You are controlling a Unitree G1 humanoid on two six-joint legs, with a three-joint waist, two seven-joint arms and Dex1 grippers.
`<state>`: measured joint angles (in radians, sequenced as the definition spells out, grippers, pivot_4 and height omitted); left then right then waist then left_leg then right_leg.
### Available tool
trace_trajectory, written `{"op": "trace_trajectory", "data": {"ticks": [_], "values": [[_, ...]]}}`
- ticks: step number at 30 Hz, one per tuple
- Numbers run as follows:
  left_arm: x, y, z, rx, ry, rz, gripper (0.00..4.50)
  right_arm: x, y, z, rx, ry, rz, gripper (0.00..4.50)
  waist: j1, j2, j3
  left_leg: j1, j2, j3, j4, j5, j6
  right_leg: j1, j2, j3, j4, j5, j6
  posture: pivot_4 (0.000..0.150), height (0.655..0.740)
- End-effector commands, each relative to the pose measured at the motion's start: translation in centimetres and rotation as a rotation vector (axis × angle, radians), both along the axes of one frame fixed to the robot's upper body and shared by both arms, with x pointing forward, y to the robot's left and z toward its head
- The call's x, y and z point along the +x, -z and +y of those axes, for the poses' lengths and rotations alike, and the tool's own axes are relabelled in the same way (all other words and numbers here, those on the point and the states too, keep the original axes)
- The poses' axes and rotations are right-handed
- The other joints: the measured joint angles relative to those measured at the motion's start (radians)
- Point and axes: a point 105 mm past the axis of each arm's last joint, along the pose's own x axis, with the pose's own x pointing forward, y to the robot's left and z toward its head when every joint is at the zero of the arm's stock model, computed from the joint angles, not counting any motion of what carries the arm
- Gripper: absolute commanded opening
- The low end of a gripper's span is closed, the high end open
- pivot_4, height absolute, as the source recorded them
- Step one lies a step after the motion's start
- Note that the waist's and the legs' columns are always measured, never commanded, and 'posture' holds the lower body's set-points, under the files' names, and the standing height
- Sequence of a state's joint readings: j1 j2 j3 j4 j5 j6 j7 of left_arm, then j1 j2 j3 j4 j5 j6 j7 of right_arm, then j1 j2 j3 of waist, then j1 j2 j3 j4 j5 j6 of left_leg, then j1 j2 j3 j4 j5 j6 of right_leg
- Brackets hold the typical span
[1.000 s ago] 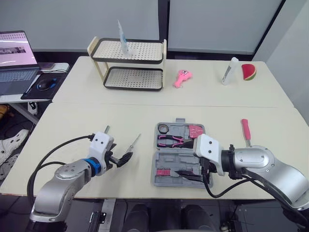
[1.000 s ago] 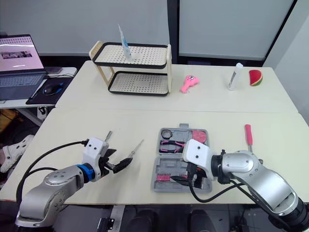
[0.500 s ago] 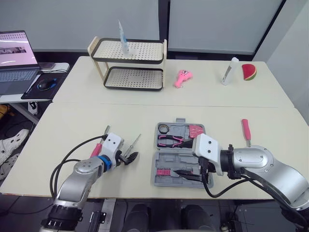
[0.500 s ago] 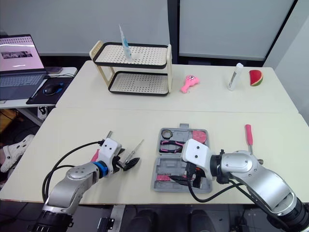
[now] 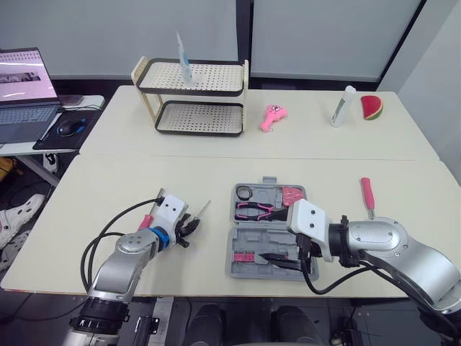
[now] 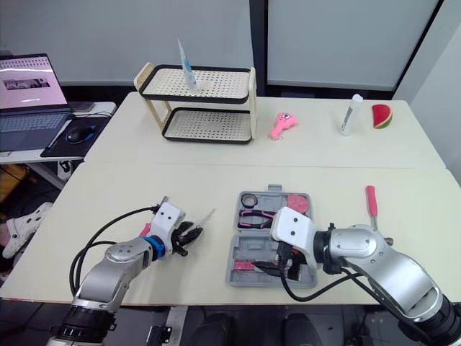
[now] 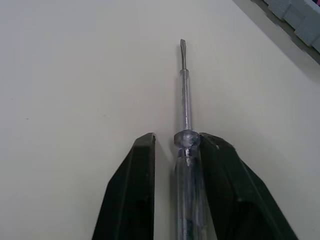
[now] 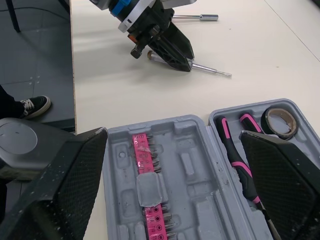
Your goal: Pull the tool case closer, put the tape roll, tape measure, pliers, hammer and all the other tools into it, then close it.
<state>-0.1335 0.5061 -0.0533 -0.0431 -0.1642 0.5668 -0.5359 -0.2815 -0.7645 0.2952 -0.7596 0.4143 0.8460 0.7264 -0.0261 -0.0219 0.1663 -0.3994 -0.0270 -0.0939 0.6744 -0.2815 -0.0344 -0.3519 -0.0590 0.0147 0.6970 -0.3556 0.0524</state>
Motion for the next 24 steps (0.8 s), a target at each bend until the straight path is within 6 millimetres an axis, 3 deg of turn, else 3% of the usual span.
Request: {"op": "trace_trajectory", "data": {"ticks": [1,6,9,12,15,19,24], "values": [[-0.9,1.3,-0.1,-0.003,0.012,0.064,0.23,-0.3,-0.7,0.3,0.017,-0.013,-0.028,4.50,0.000,0.001,-0.001,0.000,0.000,0.000,0.000,0.000,0.000,0.000,0.000,0.000,0.000,0.000,0.000,0.150,0.7290],[-0.7,-1.6,1.8,-0.007,-0.021,-0.012,0.22,-0.3,-0.9,-0.1,0.023,0.009,-0.039,4.50,-0.001,0.001,-0.001,0.000,0.000,0.000,0.000,0.000,0.000,0.000,0.000,0.000,0.000,0.000,0.000,0.150,0.7290],[-0.9,-4.7,1.4,-0.006,0.084,-0.113,0.22,-0.5,-1.3,-0.6,0.036,0.015,-0.051,4.50,-0.002,0.001,0.000,0.000,0.001,-0.001,-0.001,0.000,0.000,-0.001,0.000,0.000,0.000,0.000,0.000,0.150,0.7290],[-1.6,-8.0,-1.3,-0.001,0.313,-0.204,0.22,-1.0,-1.6,-1.6,0.039,0.017,-0.061,4.50,0.004,0.001,0.000,-0.001,0.001,-0.001,-0.001,0.000,0.000,0.000,-0.001,0.001,-0.001,0.000,0.000,0.150,0.7290],[-2.4,-9.6,-4.1,-0.004,0.509,-0.246,0.22,-1.2,-1.5,-2.7,0.018,0.028,-0.052,4.50,0.013,0.001,0.000,0.000,-0.001,-0.001,0.000,0.000,0.000,0.002,-0.002,0.001,-0.002,0.000,0.000,0.150,0.7290],[-3.4,-10.0,-8.9,0.009,0.767,-0.217,0.22,-1.5,-1.0,-4.6,-0.049,0.062,-0.017,4.50,0.018,0.002,0.000,0.000,-0.002,-0.001,0.000,0.000,0.000,0.003,-0.001,0.000,-0.003,0.000,0.000,0.150,0.7290],[-2.9,-9.0,-12.1,0.083,0.894,-0.167,0.22,-1.6,-0.2,-5.9,-0.101,0.121,0.040,4.50,0.014,0.001,0.000,0.000,-0.001,0.000,0.000,0.000,0.000,0.003,0.001,0.000,-0.003,0.000,0.000,0.150,0.7290]]}}
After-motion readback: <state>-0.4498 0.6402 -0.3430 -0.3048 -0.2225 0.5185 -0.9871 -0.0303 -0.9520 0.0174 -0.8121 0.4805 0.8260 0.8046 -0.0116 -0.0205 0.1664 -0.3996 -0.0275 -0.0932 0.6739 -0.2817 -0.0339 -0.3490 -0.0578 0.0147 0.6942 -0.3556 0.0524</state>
